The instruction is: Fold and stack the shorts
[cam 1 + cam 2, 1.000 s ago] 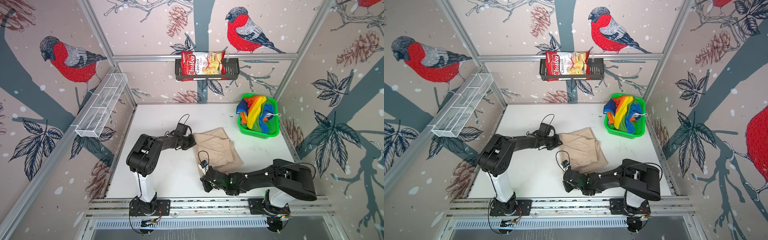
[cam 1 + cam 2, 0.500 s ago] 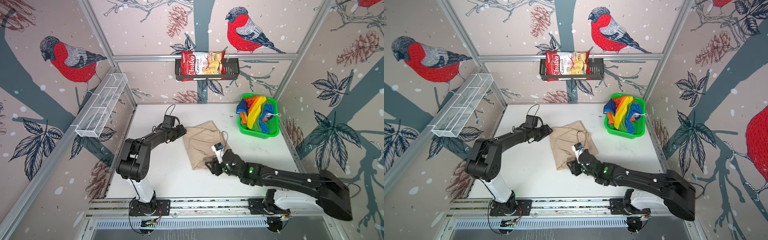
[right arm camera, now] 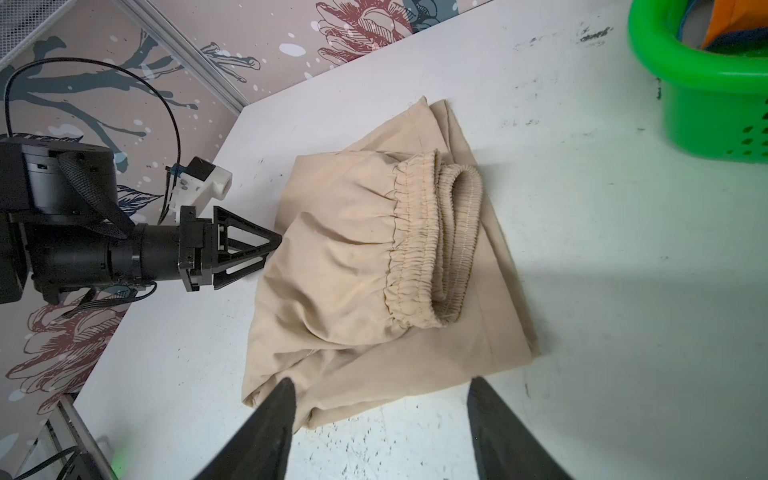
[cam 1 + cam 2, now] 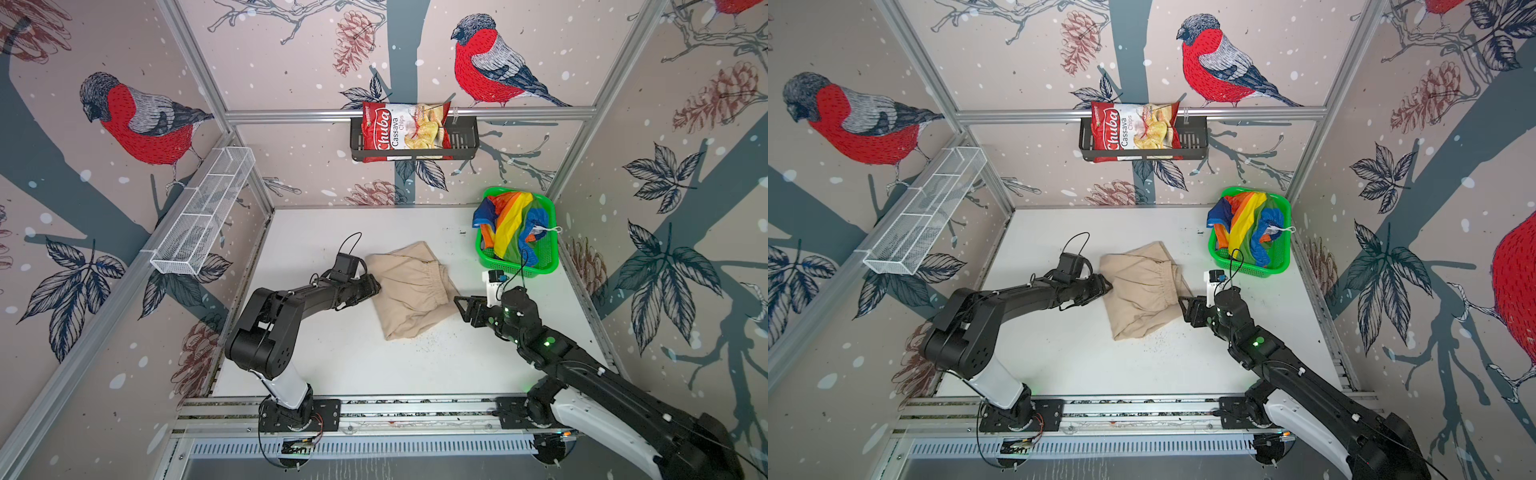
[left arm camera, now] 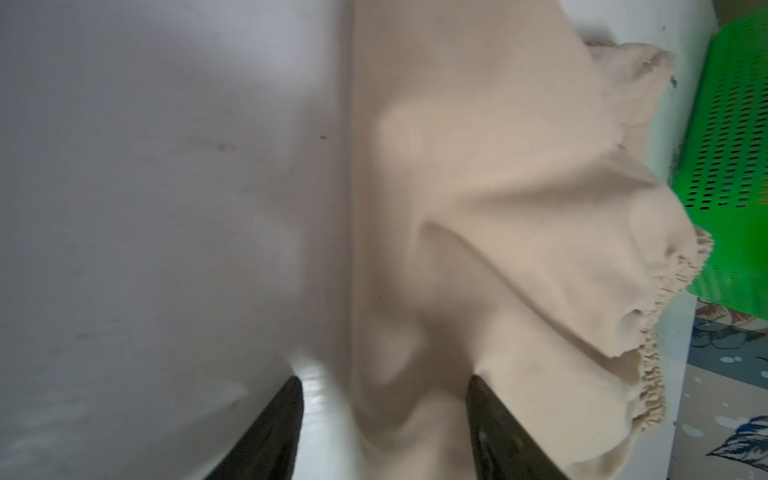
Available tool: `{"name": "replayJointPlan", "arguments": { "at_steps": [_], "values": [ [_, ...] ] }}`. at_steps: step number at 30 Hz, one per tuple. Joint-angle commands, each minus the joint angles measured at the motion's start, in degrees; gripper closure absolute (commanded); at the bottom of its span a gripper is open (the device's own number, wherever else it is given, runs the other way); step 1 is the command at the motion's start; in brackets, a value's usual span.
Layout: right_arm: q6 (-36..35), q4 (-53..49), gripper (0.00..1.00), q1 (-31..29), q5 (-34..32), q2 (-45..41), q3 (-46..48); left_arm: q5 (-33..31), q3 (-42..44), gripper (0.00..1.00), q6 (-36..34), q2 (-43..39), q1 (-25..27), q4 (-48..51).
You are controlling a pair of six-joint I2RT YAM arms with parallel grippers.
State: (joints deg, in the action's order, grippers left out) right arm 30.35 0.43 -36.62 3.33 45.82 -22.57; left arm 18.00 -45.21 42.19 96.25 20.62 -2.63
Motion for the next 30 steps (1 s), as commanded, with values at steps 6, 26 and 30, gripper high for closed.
{"name": "replayJointPlan", "arguments": {
  "at_steps": [6, 26, 30],
  "values": [
    [0.74, 0.2, 0.34, 1.67, 2.82, -1.09, 1.25, -2.86, -1.68, 1.0, 2.57, 5.67, 1.38, 2.83],
    [-0.42, 2.67, 0.34, 5.39, 3.12, 0.8, 5.08, -40.69, -65.52, 1.0, -21.22, 30.79, -16.35, 55.63],
    [-0.47, 5.44, 0.34, 6.63, 4.9, 5.15, 4.53, -48.9, -79.37, 1.0, -25.02, 38.94, -18.58, 62.84]
  ]
}}
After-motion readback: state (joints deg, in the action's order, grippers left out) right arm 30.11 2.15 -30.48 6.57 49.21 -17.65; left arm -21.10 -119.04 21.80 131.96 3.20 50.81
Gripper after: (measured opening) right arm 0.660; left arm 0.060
